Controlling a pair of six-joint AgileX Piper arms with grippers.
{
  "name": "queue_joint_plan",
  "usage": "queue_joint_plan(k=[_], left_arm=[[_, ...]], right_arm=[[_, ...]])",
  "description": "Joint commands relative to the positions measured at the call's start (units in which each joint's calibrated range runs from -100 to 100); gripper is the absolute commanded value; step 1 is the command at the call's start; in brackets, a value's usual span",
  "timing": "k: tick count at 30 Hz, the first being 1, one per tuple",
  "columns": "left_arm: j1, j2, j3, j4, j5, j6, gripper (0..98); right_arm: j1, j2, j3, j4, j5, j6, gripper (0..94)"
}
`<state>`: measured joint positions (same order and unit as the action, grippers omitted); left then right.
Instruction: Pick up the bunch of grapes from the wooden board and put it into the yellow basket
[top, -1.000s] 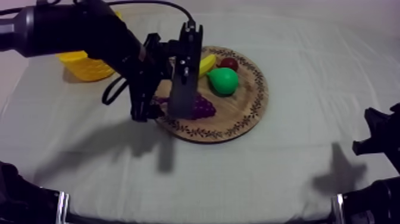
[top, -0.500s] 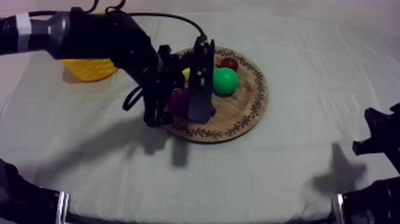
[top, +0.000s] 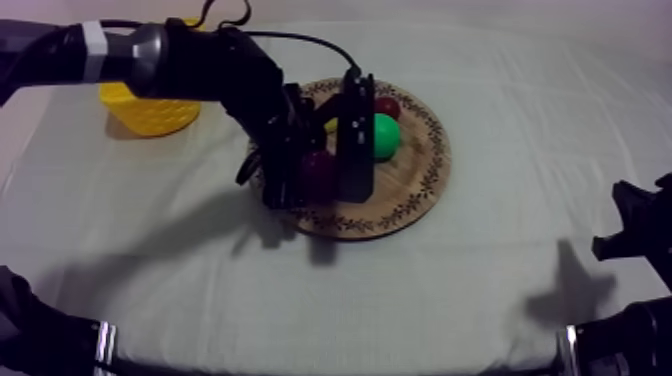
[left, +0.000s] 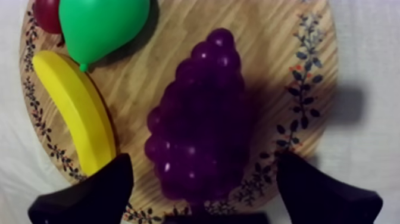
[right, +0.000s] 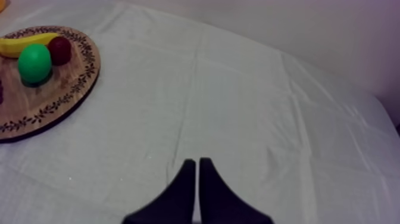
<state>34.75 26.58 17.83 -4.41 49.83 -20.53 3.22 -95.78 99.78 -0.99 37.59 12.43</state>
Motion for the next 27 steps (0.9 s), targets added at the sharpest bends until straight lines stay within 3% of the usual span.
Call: queue_joint_plan(k=[1,27], left_arm=[[-0.1,1.2,-0.8,0.05,0.1,0.0,89.7],[-1.4,11.6,-13.9,2.56,11.5,0.3,91.5]], right_arm=[[0.0,0.0,0.0,0.0,0.0,0.0,0.3],[0.0,0.0,0.0,0.0,0.0,0.0,0.3]])
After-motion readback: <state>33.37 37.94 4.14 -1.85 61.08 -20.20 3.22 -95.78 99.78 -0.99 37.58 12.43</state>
